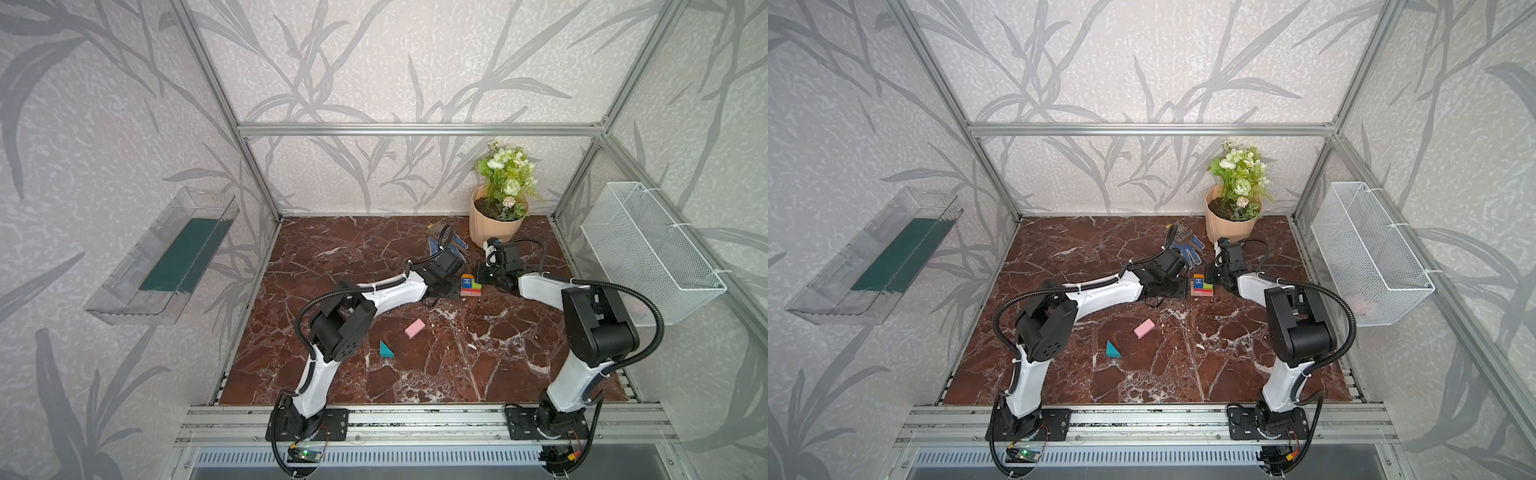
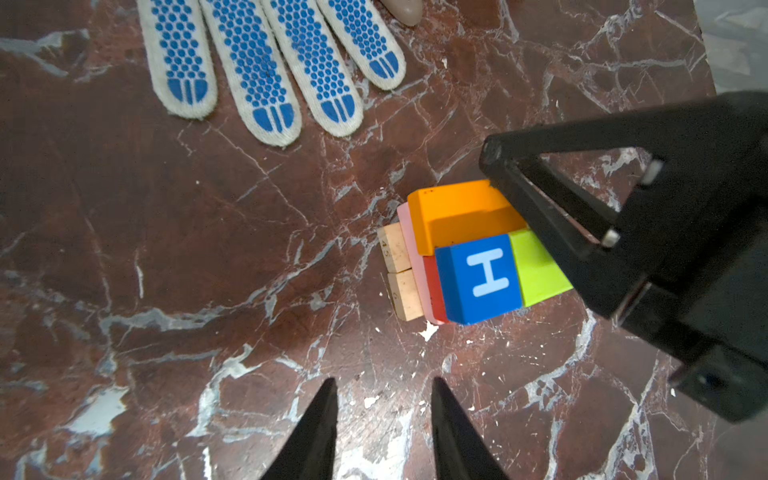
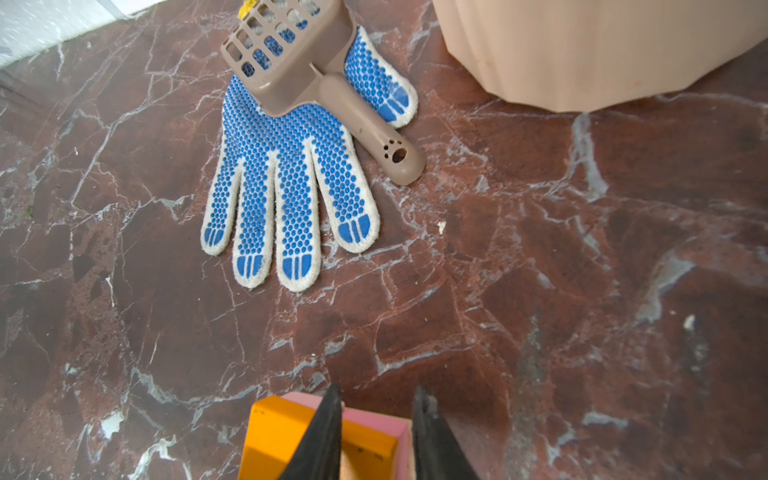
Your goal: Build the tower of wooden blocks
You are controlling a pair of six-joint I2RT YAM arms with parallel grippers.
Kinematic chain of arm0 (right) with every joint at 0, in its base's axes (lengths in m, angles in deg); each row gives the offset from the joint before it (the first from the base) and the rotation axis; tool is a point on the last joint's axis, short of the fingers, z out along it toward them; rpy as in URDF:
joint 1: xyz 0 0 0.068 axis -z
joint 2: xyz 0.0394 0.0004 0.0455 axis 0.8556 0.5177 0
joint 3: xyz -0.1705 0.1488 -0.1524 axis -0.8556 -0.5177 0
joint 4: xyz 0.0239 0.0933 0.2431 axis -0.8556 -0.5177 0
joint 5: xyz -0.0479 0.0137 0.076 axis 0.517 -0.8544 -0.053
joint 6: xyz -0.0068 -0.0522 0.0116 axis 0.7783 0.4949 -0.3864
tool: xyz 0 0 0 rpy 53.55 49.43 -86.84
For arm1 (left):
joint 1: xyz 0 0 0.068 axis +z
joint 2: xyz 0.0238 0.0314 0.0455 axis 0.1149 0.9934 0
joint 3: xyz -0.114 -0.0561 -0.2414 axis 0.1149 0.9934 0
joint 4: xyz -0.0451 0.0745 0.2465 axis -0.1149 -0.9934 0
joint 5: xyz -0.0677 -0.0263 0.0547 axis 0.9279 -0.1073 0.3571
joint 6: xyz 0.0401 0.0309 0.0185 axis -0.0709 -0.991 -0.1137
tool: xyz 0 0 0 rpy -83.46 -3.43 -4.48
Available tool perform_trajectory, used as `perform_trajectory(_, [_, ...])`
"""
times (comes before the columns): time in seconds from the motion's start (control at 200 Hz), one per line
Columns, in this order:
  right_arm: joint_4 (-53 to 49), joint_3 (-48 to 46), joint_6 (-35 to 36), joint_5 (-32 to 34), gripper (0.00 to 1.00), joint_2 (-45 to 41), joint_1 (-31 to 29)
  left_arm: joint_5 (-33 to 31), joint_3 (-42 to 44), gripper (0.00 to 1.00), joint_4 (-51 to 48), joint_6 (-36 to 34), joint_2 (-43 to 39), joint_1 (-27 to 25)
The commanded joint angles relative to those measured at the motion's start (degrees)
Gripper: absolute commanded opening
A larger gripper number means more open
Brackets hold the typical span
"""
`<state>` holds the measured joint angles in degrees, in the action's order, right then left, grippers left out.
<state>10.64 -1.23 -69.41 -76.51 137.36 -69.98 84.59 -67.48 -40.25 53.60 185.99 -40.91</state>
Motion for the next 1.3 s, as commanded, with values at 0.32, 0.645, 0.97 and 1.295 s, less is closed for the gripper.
perform_trajectory(0.32, [0.97,-0.33,-1.13,4.94,0.3,-2.59,0.15,-0.09,-1.54,0.38,-0.58,-0.17,-0.41,0.05])
perform_trajectory(0.645, [7.54,-8.68,-5.03,5.13,0.3,-9.37,3.19,0.73,-3.14,0.38,0.02,-1.05,0.32,0.15])
perform_trajectory(0.97, [5.12,-18.86,-7.93,4.66,0.3,-21.8,3.78,1.23,-4.21,0.38,0.59,-0.82,1.53,0.66])
perform_trajectory(1.295, [4.22,-22.95,-6.74,4.48,0.3,-26.73,-1.41,3.22,-1.69,0.38,2.7,-0.32,1.22,0.0])
